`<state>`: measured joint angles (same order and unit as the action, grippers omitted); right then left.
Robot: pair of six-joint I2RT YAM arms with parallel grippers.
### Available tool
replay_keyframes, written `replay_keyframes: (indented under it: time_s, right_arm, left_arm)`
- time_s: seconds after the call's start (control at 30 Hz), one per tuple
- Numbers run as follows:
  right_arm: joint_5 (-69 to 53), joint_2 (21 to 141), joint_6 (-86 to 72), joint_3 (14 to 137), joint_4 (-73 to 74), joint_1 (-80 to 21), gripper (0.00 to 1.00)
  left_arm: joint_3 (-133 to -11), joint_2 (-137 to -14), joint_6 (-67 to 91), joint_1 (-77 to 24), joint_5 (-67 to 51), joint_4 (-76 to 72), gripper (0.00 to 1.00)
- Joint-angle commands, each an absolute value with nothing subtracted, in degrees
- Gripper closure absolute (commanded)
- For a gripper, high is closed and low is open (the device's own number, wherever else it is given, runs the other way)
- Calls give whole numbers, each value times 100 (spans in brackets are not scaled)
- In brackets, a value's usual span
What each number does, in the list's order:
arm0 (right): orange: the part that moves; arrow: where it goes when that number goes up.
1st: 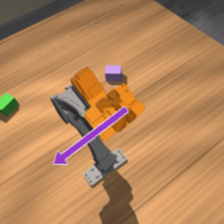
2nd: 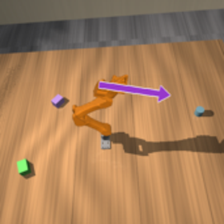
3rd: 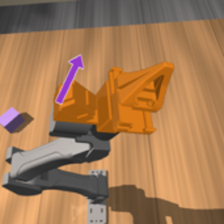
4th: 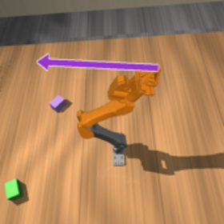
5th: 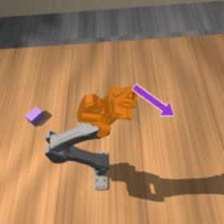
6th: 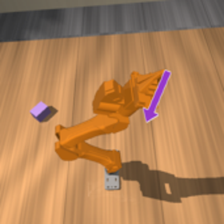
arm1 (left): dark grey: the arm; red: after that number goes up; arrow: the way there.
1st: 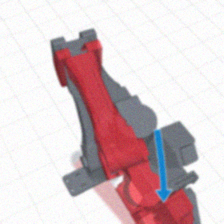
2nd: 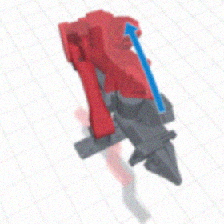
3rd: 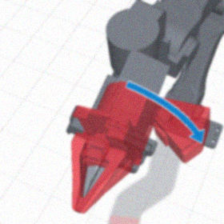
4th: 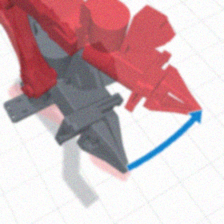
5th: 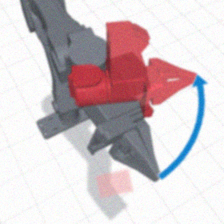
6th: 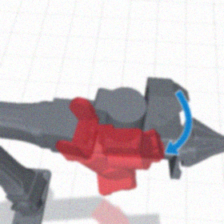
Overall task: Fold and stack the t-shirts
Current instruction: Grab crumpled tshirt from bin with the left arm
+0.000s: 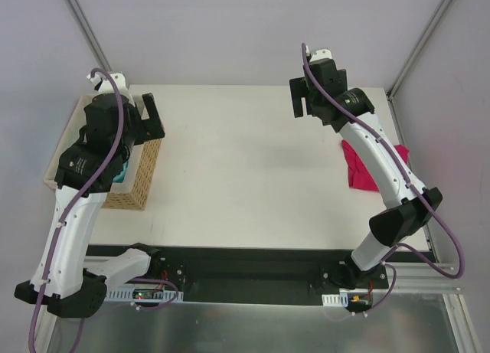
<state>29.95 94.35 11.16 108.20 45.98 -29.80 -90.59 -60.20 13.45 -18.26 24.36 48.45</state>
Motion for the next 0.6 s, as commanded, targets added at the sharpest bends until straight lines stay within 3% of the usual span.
replay_keyframes:
  time_s: [0.0, 0.57]
  right_arm:
    - [2944, 9158, 1028, 10916, 4685, -2962, 4]
    - [2419, 9658, 897, 11432, 4903, -2962, 4]
  left_arm:
    - [-9053, -6003, 1187, -1775, 2461, 4641, 1]
    - [-8693, -5906, 1195, -1767, 2637, 4544, 1]
